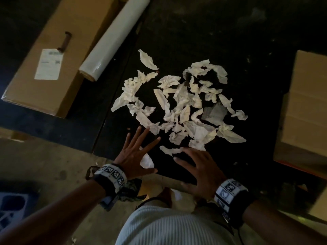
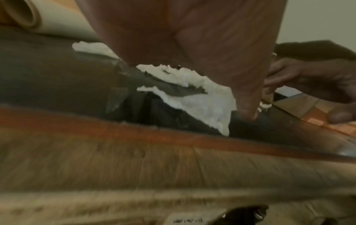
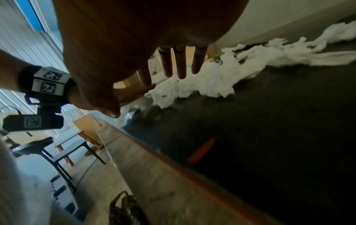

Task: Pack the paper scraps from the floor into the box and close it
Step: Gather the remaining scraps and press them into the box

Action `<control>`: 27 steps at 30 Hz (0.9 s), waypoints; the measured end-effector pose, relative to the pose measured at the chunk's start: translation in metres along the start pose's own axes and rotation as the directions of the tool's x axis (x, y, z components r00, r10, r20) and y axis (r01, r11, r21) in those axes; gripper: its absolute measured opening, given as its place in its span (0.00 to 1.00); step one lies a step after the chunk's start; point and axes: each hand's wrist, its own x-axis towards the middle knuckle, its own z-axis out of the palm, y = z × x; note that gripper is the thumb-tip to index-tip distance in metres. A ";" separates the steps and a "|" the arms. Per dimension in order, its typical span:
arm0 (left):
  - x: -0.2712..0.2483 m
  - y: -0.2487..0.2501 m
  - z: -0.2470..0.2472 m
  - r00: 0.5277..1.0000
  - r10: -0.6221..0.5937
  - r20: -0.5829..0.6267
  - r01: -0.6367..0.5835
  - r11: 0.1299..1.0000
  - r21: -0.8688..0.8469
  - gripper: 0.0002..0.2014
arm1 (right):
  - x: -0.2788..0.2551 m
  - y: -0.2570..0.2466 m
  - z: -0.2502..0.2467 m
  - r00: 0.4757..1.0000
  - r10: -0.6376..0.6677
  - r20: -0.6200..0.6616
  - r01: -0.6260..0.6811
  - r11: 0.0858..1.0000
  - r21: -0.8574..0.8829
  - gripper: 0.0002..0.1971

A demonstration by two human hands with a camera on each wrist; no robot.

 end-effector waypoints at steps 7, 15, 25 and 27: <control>0.002 0.005 0.036 0.995 -0.091 0.040 0.088 0.993 0.080 0.40 | 0.014 0.029 0.041 0.995 0.096 0.031 -0.089 0.983 -0.161 0.35; 0.069 0.020 0.000 0.987 -0.099 -0.130 0.095 0.995 -0.034 0.40 | 0.066 0.046 0.010 0.983 0.168 -0.077 -0.175 0.980 -0.093 0.31; 0.097 -0.019 -0.044 0.838 -0.447 -0.312 0.357 0.883 -0.305 0.53 | 0.059 0.092 -0.019 0.561 0.742 -0.366 -0.697 0.663 0.275 0.53; 0.103 -0.040 -0.047 0.815 -0.529 -0.238 0.449 0.835 -0.317 0.55 | 0.064 0.105 -0.016 0.475 0.838 -0.270 -0.786 0.542 0.299 0.58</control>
